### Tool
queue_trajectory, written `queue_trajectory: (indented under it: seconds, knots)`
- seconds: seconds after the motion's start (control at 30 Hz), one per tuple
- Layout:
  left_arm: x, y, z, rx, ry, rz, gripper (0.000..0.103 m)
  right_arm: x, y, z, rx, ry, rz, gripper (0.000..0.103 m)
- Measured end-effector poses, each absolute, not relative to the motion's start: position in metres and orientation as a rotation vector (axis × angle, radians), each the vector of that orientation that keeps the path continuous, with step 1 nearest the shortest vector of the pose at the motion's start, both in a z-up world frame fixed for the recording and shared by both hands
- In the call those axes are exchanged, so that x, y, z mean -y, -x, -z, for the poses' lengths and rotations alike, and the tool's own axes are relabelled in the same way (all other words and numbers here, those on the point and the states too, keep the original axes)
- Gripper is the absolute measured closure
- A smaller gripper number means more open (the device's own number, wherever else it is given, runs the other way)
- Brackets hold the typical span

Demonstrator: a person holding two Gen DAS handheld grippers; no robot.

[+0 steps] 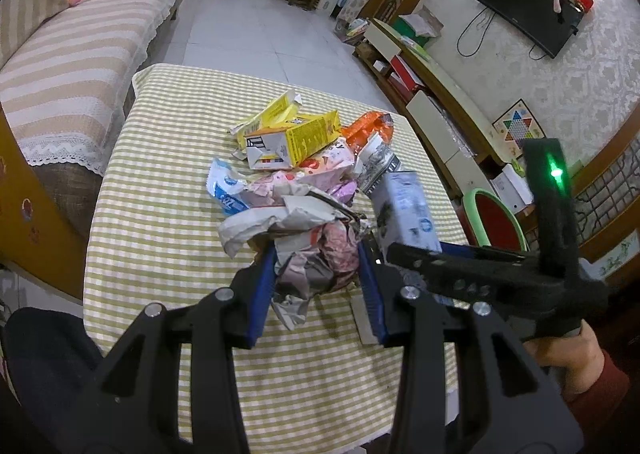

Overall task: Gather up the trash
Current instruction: 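Grasp the blue toothpaste box with the right tool and lift it, then carry paper and box to the bucket and open both tools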

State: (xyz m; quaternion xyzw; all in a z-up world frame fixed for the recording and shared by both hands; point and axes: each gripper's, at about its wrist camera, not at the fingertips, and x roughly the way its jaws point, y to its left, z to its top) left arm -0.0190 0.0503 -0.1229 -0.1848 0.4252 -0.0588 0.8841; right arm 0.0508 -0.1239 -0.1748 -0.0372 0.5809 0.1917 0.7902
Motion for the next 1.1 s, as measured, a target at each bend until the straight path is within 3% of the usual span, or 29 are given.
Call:
queue_trajectory:
  seconds: [0.1, 0.27, 0.77, 1.1]
  knots:
    - [-0.051, 0.019, 0.122, -0.881, 0.381, 0.120, 0.064, 0.121, -0.051, 0.188, -1.284, 0.073, -0.420, 0.044]
    - [-0.054, 0.020, 0.121, -0.880, 0.383, 0.108, 0.064, 0.129, -0.042, 0.177, -1.231, 0.022, -0.452, 0.053]
    - [-0.018, -0.002, 0.094, -0.840, 0.349, 0.205, 0.064, 0.206, -0.039, 0.111, -1.079, -0.244, -0.416, 0.053]
    - [0.021, -0.026, 0.082, -0.838, 0.302, 0.273, 0.064, 0.263, -0.042, 0.106, -1.037, -0.343, -0.343, 0.053]
